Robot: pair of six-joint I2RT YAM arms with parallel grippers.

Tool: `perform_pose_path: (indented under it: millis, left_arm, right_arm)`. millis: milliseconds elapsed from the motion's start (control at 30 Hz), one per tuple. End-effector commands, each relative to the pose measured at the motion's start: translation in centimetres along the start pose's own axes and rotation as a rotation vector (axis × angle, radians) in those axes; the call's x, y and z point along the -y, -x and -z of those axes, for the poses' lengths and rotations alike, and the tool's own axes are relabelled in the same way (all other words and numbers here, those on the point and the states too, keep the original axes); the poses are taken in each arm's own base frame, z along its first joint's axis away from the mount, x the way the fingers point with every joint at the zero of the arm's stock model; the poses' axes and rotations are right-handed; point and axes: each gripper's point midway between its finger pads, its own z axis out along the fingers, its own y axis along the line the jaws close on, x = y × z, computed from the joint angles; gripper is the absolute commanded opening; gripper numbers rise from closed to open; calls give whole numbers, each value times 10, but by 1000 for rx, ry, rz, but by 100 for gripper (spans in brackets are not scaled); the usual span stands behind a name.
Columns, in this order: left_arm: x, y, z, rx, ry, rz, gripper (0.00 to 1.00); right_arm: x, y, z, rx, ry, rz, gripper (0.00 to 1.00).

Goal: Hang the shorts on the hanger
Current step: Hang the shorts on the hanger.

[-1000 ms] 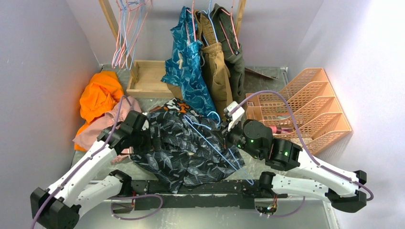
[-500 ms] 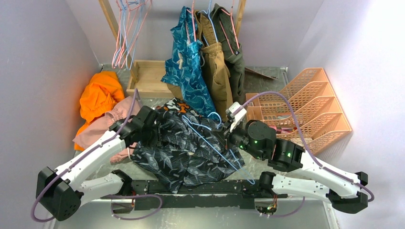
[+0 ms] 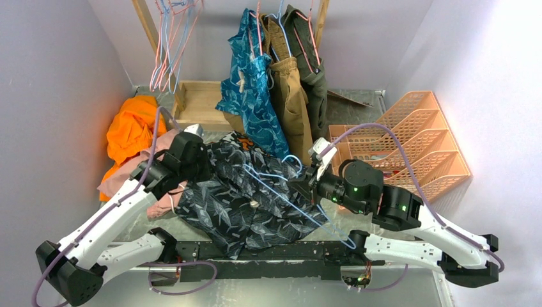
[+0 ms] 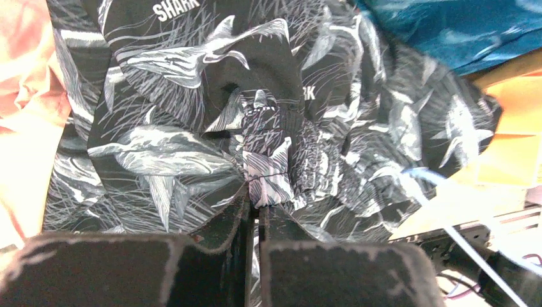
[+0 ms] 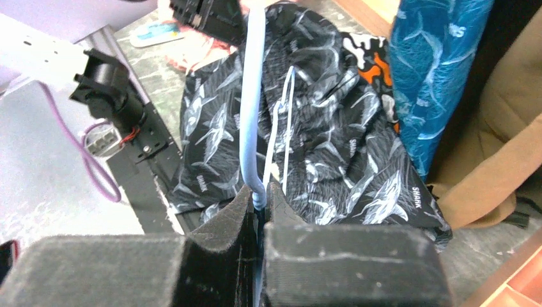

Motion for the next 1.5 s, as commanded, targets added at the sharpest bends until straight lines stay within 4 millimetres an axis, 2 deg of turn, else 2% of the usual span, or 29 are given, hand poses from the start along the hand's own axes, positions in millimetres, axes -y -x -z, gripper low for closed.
perform_pose_path:
  millis: [0,167,333,433,700,767,867,1100,1233,1367,1467]
  left_arm:
    - [23,39,17,151,-73,36,7]
    - [37,51,24,174,-125,34,7]
    - [41,44,23,139,-147,15,7]
    - [41,40,26,130,-161,2,7]
    - [44,31,33,91,-200,-34,7]
    - [44,29,34,80,-204,-46,7]
    - [43,24,34,52,-201,-74,7]
    - [21,0,28,-41,-127,-123,7]
    - [12,-6,29,-51,-99,-130,7]
    - [12,1,35,-33,-91,-135,7]
    - [27,17,47,-2,-131,-144,7]
  right_arm:
    - [-16,-4,5,-64,93,20,0]
    - [-28,-1,-5,-42,145,-15,0]
    - [-13,2,-24,-21,40,-24,0]
    - [-10,12,-29,32,22,-23,0]
    - [-39,33,-35,118,176,-14,0]
    - [-41,22,-44,92,182,-9,0]
    - [-41,18,-52,85,175,-8,0]
    - [-23,0,-64,34,75,8,0]
    - [-9,-16,-68,-20,-9,40,0]
    - [22,-12,-57,-12,-183,62,0]
    - [41,-2,-44,7,-283,78,0]
